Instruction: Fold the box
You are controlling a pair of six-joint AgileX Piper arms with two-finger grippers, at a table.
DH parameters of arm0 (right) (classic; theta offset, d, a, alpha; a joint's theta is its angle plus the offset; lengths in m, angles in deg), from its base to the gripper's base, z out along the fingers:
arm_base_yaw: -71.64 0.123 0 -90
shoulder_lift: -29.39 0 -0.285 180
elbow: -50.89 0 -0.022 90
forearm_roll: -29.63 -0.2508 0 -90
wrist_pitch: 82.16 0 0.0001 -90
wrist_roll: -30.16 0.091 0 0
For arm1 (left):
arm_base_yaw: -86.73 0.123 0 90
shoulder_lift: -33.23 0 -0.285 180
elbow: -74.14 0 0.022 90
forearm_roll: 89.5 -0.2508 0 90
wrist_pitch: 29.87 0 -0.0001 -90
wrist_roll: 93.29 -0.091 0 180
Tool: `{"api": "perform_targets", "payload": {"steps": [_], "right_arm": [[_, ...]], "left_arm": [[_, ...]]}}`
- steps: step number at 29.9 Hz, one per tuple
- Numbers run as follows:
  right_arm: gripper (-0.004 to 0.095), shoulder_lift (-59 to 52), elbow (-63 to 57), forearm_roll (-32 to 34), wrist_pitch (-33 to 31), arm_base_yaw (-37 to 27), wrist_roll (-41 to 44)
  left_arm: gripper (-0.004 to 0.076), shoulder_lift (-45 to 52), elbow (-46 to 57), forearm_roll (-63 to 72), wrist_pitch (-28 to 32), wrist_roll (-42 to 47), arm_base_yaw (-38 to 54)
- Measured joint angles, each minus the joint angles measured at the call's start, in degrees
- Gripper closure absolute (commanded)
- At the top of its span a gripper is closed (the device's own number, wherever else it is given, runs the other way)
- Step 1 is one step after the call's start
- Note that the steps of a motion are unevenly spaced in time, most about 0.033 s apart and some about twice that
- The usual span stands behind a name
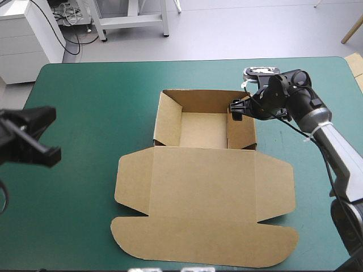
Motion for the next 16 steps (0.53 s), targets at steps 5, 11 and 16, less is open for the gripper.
{"api": "perform_targets", "payload": {"steps": [5, 11, 16], "right_arm": [[-0.0021, 5.48, -0.11, -0.96, 0.08, 0.0, -0.18], [-0.0021, 10.07, -0.24, -0.96, 0.13, 0.0, -0.23], [0.0042, 12.29, -0.42, -1.26, 0.13, 0.0, -0.64]], "left_arm": [[0.0732, 12.32, 12.63, -0.07, 0.0, 0.53, 0.0], [0.0731, 19.19, 23.75, -0.07, 0.0, 0.71, 0.0], [0.0732, 20.06, 29.48, -0.07, 0.0, 0.71, 0.0]]}}
